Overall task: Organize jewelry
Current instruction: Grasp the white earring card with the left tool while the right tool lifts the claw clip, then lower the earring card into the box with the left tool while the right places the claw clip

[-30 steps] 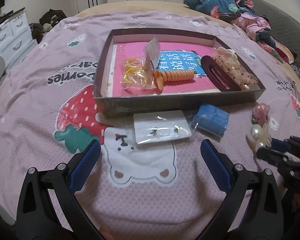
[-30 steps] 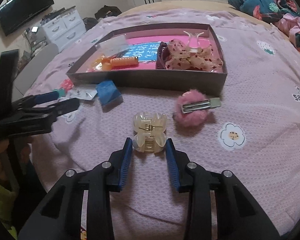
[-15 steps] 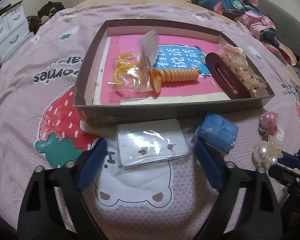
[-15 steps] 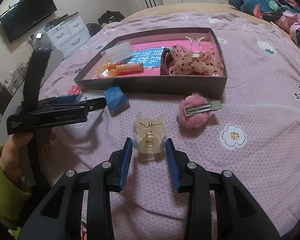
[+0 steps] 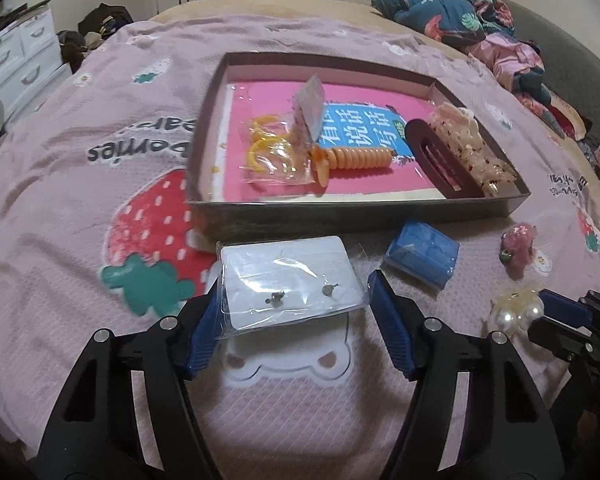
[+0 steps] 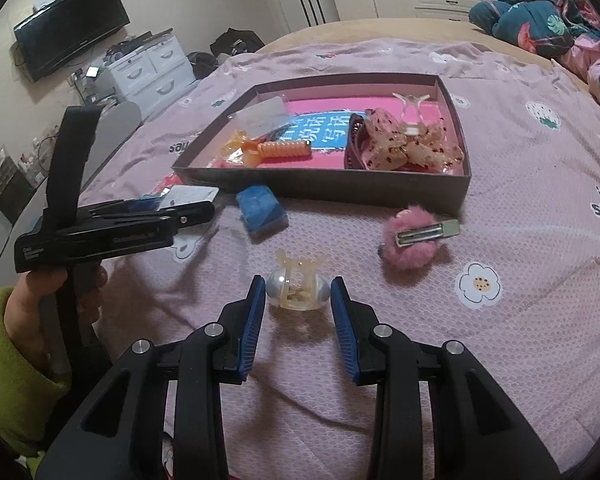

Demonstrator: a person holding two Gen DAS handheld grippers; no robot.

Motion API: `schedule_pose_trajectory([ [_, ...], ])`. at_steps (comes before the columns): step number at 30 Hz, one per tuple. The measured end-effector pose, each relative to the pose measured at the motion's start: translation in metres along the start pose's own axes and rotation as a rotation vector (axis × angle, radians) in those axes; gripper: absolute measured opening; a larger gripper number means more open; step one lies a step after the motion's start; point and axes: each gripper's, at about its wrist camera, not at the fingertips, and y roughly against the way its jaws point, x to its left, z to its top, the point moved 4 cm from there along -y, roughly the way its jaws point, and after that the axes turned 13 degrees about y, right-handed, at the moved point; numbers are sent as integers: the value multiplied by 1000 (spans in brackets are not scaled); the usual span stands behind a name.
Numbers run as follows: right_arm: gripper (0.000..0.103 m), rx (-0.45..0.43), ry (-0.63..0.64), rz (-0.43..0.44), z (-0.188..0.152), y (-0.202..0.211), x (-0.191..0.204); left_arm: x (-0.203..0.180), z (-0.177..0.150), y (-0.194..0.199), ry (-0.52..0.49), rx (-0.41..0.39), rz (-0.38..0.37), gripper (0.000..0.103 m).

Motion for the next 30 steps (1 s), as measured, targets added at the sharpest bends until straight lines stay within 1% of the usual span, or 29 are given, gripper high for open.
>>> schedule_pose_trajectory([
  [5,32,-9,13,10,5,2,7,10,-1,17,14,-32,-1,60],
  [14,32,-12,57,14,19,-2,22,22,9,35,54,-71,-17,60],
  [19,32,-41,81,4,41,3,25,26,21,47,68,-102,-31,60],
  [23,32,-75,94,-9,63,8,20,26,38,53,81,-126,-35,60],
  [30,32,-139,82,-50,100,16,-2,12,67,64,62,-178,-53,61],
])
